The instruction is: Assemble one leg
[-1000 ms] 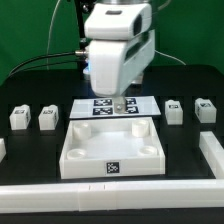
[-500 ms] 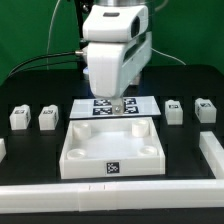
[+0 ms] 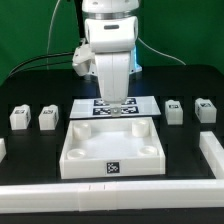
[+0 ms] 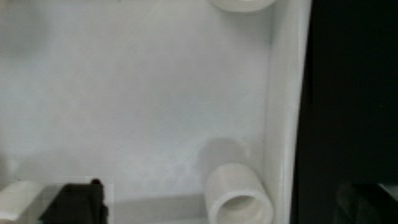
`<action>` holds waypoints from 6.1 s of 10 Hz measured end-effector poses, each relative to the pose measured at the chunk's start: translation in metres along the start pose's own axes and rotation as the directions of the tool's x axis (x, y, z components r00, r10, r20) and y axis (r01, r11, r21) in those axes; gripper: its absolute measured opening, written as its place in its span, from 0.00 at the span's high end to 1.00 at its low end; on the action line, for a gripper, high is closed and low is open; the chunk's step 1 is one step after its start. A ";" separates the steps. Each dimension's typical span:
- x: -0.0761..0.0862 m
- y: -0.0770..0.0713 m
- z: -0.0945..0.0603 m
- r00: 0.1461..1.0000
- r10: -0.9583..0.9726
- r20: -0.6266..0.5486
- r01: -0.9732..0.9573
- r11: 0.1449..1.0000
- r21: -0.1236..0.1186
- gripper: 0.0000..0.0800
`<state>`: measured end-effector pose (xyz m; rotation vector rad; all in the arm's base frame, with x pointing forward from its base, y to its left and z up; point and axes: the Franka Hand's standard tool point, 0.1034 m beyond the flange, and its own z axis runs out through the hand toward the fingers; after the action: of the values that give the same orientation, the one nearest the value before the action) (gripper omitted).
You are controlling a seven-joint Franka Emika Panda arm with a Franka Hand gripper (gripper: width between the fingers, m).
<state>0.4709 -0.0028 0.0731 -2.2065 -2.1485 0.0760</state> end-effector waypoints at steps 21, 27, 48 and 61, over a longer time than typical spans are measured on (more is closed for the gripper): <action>0.009 -0.054 0.063 1.000 0.011 -0.013 -0.008 0.988 0.157 0.86; 0.009 -0.054 0.063 1.000 0.011 -0.013 -0.009 0.988 0.156 0.91; 0.095 0.017 0.056 0.998 0.006 -0.055 -0.002 0.998 0.070 0.44; 0.095 -0.007 0.011 0.975 0.219 -0.031 -0.219 0.976 0.007 0.19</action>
Offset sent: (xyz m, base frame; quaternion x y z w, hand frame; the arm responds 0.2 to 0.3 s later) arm -0.0074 -0.0043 -0.0070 0.0622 -0.0162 -0.0192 0.9977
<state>0.4658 0.0927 0.0629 -2.4169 -1.8789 0.0555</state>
